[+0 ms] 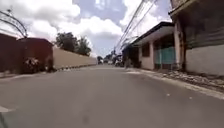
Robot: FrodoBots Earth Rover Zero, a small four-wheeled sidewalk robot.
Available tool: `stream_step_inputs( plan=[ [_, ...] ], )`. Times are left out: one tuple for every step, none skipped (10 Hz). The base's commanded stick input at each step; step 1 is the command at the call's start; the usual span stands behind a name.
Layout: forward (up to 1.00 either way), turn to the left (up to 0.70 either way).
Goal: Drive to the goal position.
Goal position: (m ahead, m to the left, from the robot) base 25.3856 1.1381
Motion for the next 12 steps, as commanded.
stream_step_inputs(
  plan=[
    [1.0,0.0],
    [1.0,0.0],
    [1.0,0.0],
    [1.0,0.1],
    [1.0,0.23],
    [1.0,0.11],
    [1.0,0.0],
    [1.0,0.0],
    [1.0,0.0],
    [1.0,0.0],
    [1.0,0.0],
    [1.0,0.0]
  ],
)
